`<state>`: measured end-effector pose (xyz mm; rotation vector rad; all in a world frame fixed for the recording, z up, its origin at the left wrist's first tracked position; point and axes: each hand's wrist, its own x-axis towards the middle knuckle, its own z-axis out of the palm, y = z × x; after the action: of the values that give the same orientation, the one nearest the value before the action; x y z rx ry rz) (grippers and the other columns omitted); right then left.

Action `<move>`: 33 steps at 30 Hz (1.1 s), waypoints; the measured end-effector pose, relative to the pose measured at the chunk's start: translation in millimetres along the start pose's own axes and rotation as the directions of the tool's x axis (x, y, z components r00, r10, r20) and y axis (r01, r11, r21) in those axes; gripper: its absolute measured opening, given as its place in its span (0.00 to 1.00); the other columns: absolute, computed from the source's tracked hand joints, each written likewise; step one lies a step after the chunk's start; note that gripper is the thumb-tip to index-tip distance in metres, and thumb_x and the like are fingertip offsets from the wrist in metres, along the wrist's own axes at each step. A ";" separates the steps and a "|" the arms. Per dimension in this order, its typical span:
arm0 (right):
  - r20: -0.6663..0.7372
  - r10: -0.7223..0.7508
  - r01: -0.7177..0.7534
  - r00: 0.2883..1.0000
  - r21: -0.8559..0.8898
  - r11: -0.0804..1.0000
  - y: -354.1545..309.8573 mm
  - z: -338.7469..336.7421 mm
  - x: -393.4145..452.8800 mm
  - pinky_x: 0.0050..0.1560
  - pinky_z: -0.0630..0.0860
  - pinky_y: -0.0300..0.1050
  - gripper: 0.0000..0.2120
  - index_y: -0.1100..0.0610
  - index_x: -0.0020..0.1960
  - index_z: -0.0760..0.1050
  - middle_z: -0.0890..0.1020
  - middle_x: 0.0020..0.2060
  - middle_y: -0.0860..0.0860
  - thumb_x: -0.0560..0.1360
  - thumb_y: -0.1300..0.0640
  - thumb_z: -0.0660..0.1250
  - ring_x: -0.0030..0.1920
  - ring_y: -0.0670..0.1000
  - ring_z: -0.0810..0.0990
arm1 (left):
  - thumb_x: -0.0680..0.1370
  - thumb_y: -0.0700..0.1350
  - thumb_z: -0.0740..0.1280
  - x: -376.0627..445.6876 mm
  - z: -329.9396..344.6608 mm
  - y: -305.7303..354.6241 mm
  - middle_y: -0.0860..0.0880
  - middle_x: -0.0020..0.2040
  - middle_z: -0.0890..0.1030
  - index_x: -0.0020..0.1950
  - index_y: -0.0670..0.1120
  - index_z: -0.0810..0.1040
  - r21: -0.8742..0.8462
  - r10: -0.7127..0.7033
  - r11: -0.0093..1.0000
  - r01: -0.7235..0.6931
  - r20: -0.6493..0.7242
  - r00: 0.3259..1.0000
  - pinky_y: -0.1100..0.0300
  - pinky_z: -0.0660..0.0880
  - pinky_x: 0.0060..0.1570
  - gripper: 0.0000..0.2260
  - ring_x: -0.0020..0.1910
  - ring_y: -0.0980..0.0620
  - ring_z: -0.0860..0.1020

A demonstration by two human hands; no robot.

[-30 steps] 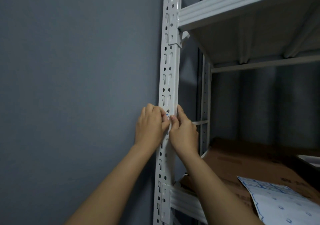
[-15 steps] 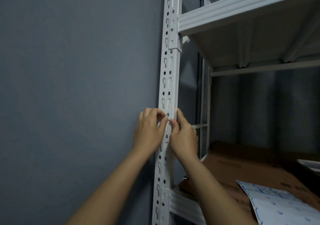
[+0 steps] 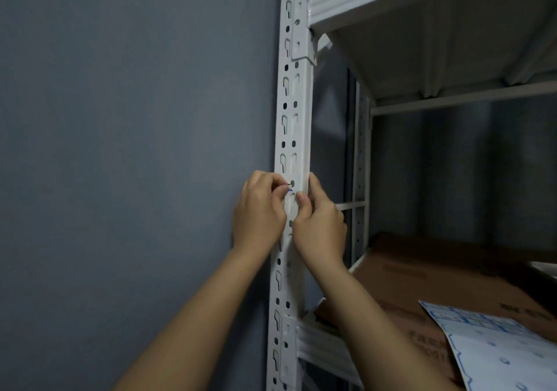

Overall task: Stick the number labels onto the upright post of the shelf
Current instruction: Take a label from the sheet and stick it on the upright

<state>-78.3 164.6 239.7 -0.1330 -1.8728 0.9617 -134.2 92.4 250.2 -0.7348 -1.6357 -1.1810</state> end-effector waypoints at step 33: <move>0.012 0.013 -0.013 1.000 0.060 0.998 -1.3 -5.2 -1.8 0.59 0.74 0.55 0.21 0.48 0.74 0.66 0.81 0.58 0.56 0.81 0.51 0.59 0.59 0.59 0.78 | 0.77 0.44 0.65 -7.0 -4.0 2.0 0.53 0.46 0.76 0.44 0.46 0.77 0.017 -0.002 1.000 0.002 -0.036 0.999 0.55 0.71 0.38 0.04 0.41 0.48 0.77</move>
<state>-72.8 165.8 240.2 -0.1038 -1.8539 1.0287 -128.6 89.7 244.7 -0.6973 -1.6153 -1.1736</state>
